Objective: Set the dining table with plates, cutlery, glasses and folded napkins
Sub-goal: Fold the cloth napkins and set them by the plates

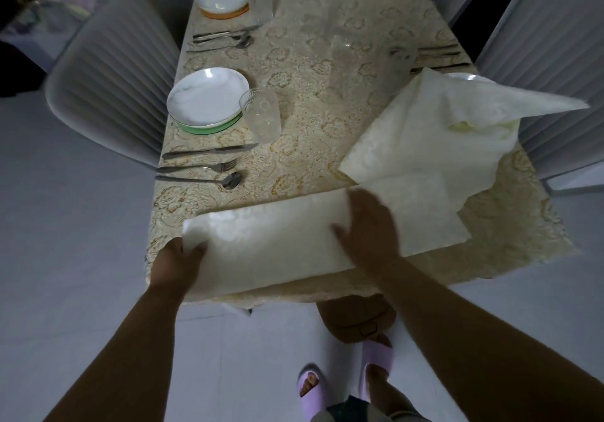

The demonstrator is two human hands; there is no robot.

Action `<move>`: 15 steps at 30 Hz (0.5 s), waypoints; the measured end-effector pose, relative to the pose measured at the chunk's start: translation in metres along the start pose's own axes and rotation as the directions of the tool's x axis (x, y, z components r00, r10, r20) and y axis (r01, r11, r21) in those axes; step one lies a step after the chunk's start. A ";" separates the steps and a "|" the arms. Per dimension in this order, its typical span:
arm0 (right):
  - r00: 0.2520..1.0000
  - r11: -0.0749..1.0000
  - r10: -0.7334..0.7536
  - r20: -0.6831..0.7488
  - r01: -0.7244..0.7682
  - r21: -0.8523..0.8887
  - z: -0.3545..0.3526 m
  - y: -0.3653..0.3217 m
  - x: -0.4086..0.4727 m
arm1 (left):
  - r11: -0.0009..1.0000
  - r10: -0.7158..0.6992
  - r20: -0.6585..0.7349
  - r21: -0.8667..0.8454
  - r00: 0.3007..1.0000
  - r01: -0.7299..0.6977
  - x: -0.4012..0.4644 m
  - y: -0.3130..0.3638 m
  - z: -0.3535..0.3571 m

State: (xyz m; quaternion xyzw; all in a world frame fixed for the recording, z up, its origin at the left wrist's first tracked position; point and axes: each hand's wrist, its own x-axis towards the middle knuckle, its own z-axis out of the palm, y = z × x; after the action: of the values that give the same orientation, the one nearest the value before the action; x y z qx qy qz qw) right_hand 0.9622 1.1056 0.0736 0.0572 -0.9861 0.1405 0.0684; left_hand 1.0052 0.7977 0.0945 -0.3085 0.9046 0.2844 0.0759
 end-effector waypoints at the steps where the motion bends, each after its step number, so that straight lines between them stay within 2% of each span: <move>1: 0.991 0.996 -0.086 0.102 0.084 0.026 0.009 -0.019 -0.005 | 1.000 0.001 0.003 -0.012 1.000 -0.001 -0.001 -0.001 0.000; 3: 0.924 0.985 -0.171 0.343 0.170 0.033 0.024 -0.041 -0.014 | 0.999 0.015 0.016 -0.030 1.000 -0.014 -0.001 -0.002 -0.002; 4: 0.893 0.981 -0.183 0.412 0.192 0.020 0.029 -0.043 -0.019 | 0.999 0.026 0.023 -0.032 0.999 -0.025 -0.001 -0.003 -0.004; 8: 0.890 0.971 -0.192 0.414 0.232 -0.048 0.039 -0.039 -0.025 | 0.994 0.073 0.020 -0.077 0.997 -0.072 -0.001 0.004 -0.014; 10: 0.885 0.986 -0.152 0.439 0.166 0.007 0.033 -0.046 -0.022 | 0.984 0.102 0.048 -0.153 0.994 -0.094 -0.003 0.019 -0.020; 12: 0.899 0.979 -0.095 0.428 0.007 0.202 0.019 -0.057 -0.020 | 0.939 0.145 0.135 -0.330 0.980 -0.093 -0.010 0.041 -0.025; 13: 0.906 0.929 -0.067 0.417 -0.096 0.359 0.010 -0.062 -0.018 | 0.903 0.169 0.184 -0.424 0.968 -0.077 -0.014 0.055 -0.026; 15: 0.910 0.691 -0.027 0.414 -0.282 0.665 -0.009 -0.067 -0.019 | 0.830 0.229 0.257 -0.556 0.939 -0.050 -0.026 0.085 -0.027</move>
State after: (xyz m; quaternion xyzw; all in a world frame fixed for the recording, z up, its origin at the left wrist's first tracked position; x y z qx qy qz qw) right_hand 0.9904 1.0460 0.0973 0.0359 -0.8485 0.5005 -0.1680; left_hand 0.9755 0.8510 0.1642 -0.2004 0.7839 0.5778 0.1069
